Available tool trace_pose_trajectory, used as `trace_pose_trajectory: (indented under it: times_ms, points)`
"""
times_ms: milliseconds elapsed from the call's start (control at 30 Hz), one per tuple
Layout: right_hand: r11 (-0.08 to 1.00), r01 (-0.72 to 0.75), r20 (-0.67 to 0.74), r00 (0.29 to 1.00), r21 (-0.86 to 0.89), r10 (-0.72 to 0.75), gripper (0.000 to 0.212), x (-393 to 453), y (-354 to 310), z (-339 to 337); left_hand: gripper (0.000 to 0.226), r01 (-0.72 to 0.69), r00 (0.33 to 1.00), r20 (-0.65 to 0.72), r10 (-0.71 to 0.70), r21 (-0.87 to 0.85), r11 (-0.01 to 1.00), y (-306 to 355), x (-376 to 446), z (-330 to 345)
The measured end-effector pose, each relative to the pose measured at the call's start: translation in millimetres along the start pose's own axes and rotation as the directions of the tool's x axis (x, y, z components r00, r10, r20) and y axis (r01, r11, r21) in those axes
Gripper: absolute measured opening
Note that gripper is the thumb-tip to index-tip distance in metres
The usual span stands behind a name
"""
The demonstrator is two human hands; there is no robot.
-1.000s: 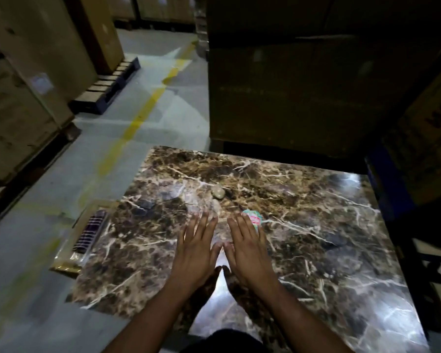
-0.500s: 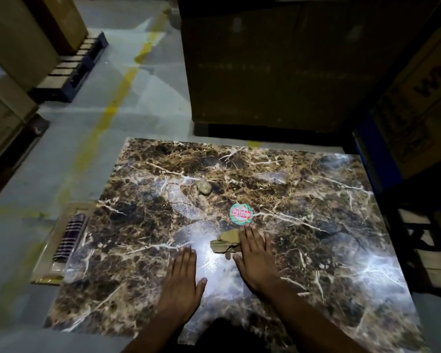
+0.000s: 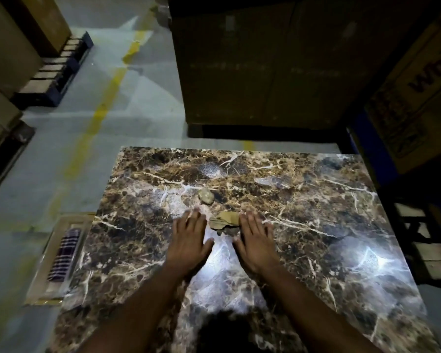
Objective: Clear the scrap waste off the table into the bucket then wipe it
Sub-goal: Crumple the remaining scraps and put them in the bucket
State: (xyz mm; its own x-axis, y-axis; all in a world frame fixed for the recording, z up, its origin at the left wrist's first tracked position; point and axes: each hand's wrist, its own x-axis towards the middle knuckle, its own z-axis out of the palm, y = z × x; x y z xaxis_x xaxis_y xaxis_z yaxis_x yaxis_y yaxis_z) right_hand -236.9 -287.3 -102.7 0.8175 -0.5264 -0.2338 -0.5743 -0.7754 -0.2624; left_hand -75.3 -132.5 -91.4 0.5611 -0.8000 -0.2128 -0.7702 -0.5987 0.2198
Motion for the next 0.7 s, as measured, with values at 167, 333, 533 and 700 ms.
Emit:
trace_pose_trajectory:
  times_ms: [167,333,533,700]
  points:
    - [0.918,-0.388,-0.121,0.91,0.083,0.396,0.07,-66.0,64.7,8.4,0.081,-0.006,1.0,0.012,0.008,-0.146,0.989,-20.5,73.2,-30.7]
    - [0.852,-0.517,-0.043,0.852,0.09,0.521,0.081,-83.0,82.0,25.6,0.079,-0.049,0.994,0.085,0.073,-0.258,0.965,-15.3,89.6,-10.1]
    - [0.937,-0.279,-0.021,0.957,0.212,0.289,0.072,-37.4,28.2,18.3,0.065,-0.091,0.995,-0.083,0.063,-0.389,0.917,34.5,34.5,23.2]
    - [0.927,-0.079,0.031,0.997,0.366,0.072,0.061,-1.9,-4.1,20.0,0.069,-0.087,0.996,-0.076,0.055,-0.535,0.84,60.5,10.8,35.3]
